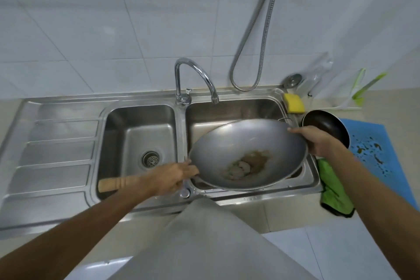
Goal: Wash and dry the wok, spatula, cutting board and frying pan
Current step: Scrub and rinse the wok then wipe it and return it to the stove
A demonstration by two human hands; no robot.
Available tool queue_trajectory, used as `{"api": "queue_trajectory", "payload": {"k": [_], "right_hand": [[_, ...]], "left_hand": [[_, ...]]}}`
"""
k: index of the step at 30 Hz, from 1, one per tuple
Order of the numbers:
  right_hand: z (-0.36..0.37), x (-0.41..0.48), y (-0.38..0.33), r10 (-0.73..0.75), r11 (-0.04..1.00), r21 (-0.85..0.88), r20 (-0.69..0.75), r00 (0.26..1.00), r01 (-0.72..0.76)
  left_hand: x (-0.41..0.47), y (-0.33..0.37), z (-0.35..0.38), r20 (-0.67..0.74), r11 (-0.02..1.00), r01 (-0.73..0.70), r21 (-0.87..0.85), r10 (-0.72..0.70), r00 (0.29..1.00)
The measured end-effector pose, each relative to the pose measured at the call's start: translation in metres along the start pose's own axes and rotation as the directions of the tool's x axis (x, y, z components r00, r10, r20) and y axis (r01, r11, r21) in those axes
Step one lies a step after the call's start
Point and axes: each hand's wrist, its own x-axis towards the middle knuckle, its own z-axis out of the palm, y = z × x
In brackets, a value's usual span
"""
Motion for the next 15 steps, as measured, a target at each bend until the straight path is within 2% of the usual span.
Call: {"api": "queue_trajectory", "payload": {"k": [3,5,7,10,12,15], "right_hand": [[0.016,0.012,0.027,0.034,0.997,0.061,0.019,0.999,-0.035],[0.031,0.018,0.039,0.007,0.994,0.105,-0.033,0.999,-0.004],[0.044,0.022,0.047,-0.020,0.987,0.155,-0.079,0.997,0.032],[0.058,0.027,0.053,-0.052,0.976,0.202,-0.154,0.987,0.083],[0.064,0.032,0.054,-0.077,0.978,0.177,-0.202,0.976,0.114],[0.069,0.039,0.053,-0.127,0.980,0.121,-0.218,0.968,0.156]], "left_hand": [[0.002,-0.028,-0.001,0.042,0.994,-0.075,0.084,0.071,0.997],[0.004,-0.043,-0.001,0.007,0.988,-0.019,0.152,0.018,1.000],[0.008,-0.055,-0.002,-0.087,0.975,0.139,0.171,-0.126,0.988],[0.016,-0.058,-0.004,0.000,0.911,0.402,0.091,-0.403,0.915],[0.022,-0.058,-0.005,0.035,0.881,0.463,0.093,-0.468,0.883],[0.026,-0.062,-0.002,0.068,0.873,0.475,0.106,-0.483,0.873]]}}
